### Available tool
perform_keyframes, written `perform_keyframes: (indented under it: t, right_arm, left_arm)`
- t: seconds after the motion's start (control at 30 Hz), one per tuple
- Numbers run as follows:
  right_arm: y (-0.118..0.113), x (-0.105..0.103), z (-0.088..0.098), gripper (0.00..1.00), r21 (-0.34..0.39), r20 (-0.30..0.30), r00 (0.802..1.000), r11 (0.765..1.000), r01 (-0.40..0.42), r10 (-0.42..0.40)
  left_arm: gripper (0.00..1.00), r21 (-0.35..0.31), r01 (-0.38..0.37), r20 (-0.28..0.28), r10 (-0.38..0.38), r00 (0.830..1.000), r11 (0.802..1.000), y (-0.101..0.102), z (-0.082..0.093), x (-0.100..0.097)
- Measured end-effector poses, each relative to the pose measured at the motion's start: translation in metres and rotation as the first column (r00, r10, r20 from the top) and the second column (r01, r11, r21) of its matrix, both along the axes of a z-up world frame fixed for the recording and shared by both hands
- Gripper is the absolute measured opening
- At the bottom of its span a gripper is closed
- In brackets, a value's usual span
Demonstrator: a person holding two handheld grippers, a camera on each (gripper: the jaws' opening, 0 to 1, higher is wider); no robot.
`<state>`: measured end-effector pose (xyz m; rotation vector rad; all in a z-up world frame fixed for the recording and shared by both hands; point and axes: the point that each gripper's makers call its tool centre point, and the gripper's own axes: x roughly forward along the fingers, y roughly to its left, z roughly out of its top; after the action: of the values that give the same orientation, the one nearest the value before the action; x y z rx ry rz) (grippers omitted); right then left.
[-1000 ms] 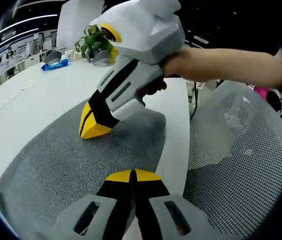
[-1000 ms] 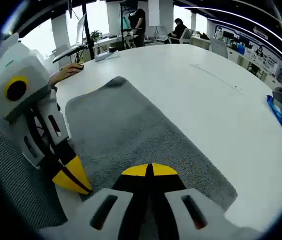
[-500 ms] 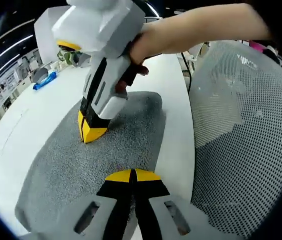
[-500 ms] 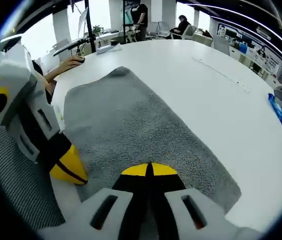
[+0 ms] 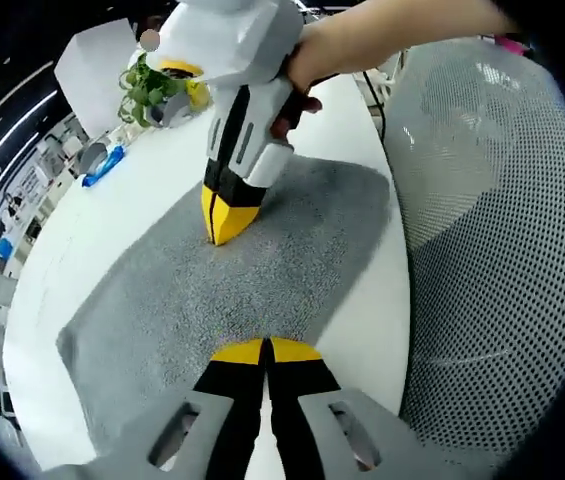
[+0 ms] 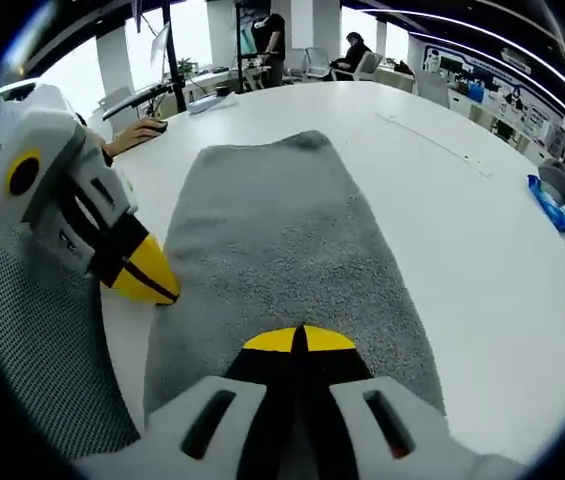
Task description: Fold the towel on the table until its edges align and the towel forms a compact rectangular stack.
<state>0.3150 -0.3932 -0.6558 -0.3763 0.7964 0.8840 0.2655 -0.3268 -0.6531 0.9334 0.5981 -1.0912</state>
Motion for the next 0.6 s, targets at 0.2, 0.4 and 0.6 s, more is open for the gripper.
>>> perform_keyframes:
  t: [0.2,0.4,0.6]
  right_arm:
    - [0.0,-0.013,0.0,0.0,-0.011,0.029,0.999,1.0,-0.012,0.012]
    - [0.004,-0.025,0.001,0.0,0.029,0.024,1.0,1.0,0.005,-0.005]
    - [0.012,-0.028,0.001,0.0,0.03,0.02,1.0,1.0,0.001,-0.002]
  left_arm:
    - [0.0,0.01,-0.042,0.011,0.042,0.999,0.999,0.009,0.0,0.009]
    - [0.0,-0.003,-0.082,0.016,0.082,0.996,0.997,0.022,0.0,0.019]
    - [0.0,-0.002,-0.11,0.01,0.11,0.994,0.994,0.029,-0.001,0.024]
